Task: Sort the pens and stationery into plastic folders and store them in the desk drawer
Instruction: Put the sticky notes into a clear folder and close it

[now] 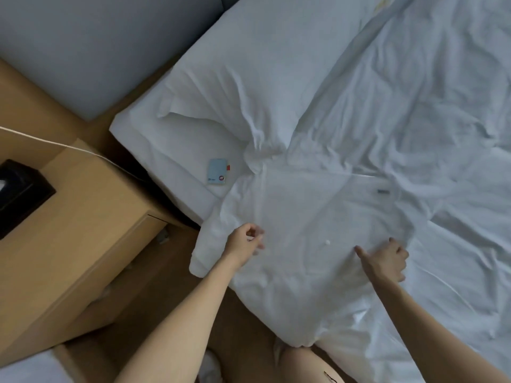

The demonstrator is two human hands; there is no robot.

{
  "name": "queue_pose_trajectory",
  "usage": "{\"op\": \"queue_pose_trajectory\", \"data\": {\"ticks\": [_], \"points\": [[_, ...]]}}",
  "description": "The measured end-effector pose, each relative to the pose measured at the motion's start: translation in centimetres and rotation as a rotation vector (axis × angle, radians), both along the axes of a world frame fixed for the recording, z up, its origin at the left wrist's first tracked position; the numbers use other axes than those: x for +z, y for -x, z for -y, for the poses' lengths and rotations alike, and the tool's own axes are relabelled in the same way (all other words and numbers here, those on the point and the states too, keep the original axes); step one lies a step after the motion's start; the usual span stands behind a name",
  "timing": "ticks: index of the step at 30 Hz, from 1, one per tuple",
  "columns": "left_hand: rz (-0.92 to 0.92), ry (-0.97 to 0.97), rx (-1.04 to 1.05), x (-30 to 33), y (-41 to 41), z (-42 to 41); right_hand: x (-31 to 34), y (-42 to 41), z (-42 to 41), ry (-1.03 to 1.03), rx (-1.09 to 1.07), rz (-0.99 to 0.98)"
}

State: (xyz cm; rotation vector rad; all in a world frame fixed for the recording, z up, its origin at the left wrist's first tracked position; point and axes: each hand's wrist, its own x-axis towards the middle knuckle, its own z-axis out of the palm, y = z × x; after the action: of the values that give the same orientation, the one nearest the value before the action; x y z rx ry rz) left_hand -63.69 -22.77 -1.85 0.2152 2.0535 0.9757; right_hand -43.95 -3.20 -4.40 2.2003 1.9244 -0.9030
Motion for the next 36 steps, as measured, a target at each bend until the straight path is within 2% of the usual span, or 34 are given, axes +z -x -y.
{"op": "queue_pose_trajectory", "data": {"ticks": [6,13,21,29,36], "points": [[0.091,-0.071,0.016,2.4,0.4,2.7,1.4,0.6,2.4,0.053,0.047,-0.028],[0.011,-0.08,0.055,5.1,1.5,8.6,2.7,0.2,7.2,0.114,-0.004,-0.167],[-0.12,-0.037,0.079,7.2,3.0,19.2,4.8,3.5,15.2,0.169,0.045,-0.355],[-0.077,-0.023,0.341,7.8,3.5,31.3,7.3,7.7,23.9,0.192,0.16,-0.495],[-0.066,0.086,0.502,5.3,0.3,40.0,4.5,9.1,30.7,0.213,0.383,-0.428]]}}
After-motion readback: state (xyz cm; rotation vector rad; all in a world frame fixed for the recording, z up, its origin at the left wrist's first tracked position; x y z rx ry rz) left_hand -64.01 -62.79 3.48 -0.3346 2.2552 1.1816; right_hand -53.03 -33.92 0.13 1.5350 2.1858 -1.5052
